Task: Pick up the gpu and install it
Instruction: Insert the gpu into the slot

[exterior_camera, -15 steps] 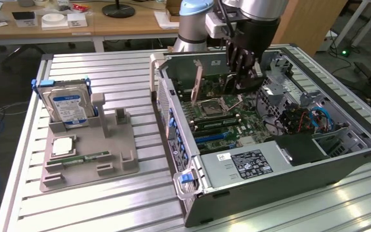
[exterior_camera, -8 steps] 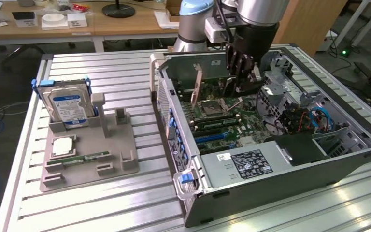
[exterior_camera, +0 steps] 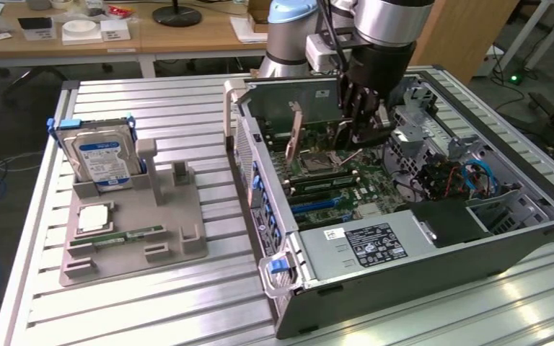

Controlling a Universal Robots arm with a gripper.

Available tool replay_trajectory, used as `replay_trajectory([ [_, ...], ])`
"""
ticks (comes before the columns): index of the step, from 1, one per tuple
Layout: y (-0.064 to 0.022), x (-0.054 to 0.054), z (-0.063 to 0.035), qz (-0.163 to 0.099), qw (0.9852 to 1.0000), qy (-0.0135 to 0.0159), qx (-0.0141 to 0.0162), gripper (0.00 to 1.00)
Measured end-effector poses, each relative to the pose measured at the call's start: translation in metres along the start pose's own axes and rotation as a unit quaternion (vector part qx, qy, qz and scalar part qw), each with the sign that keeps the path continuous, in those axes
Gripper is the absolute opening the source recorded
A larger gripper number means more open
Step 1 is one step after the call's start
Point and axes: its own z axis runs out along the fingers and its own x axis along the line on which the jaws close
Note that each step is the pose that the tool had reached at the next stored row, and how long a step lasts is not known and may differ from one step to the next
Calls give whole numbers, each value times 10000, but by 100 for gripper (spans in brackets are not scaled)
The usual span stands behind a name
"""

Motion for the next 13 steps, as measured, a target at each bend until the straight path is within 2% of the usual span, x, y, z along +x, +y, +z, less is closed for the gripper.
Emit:
replay_trajectory([
  [7,4,6,66,-2,10000,0,1,28],
  [11,7,10,104,2,10000,2,-50,28],
  [13,8,11,128,2,10000,2,-52,28],
])
